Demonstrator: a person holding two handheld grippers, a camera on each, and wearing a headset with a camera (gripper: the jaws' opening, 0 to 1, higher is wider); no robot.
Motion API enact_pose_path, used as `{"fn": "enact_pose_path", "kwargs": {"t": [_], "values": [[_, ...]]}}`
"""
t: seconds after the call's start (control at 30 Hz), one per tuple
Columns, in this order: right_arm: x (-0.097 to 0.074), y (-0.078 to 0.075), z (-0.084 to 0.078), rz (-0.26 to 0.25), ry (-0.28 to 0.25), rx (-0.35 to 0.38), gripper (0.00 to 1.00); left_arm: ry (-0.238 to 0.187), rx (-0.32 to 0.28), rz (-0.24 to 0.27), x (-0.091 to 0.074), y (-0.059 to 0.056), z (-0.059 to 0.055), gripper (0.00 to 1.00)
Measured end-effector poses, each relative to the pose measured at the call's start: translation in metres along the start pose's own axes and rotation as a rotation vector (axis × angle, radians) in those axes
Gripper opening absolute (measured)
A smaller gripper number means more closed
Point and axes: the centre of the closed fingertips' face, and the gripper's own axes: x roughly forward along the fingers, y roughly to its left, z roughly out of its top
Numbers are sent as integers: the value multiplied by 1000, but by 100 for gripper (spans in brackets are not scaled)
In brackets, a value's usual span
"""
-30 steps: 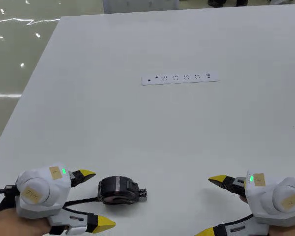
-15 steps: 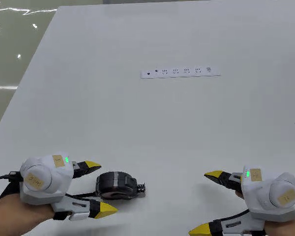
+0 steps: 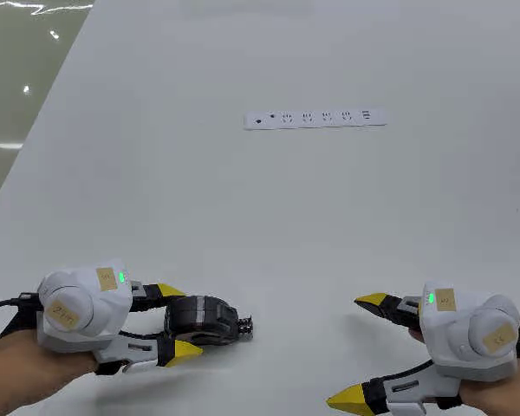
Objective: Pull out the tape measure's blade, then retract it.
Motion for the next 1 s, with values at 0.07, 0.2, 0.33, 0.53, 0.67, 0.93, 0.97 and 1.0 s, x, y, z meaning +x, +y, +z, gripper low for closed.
{"fn": "enact_pose_path", "kwargs": {"t": [0.07, 0.2, 0.33, 0.53, 0.67, 0.93, 0.97, 1.0], "values": [[1, -1, 0, -1, -1, 1, 87, 1, 0, -2, 1, 1, 0, 42], [2, 0, -1, 1, 1, -1, 87, 2, 0, -6, 3, 1, 1, 42], [2, -1, 0, 2, 1, 0, 87, 0, 1, -13, 4, 1, 2, 40], [3, 0, -1, 7, 4, 0, 86, -1, 7, -18, 5, 2, 3, 38], [3, 0, -2, 9, 8, 1, 86, 1, 9, -25, 5, 1, 4, 35], [6, -1, -2, 13, 14, -8, 86, 11, 9, -46, 5, 1, 3, 35], [7, -1, -2, 15, 13, -8, 85, 11, 13, -47, 5, 1, 3, 35], [7, -1, -1, 16, 9, -5, 85, 12, 20, -46, 5, 1, 3, 34]]}}
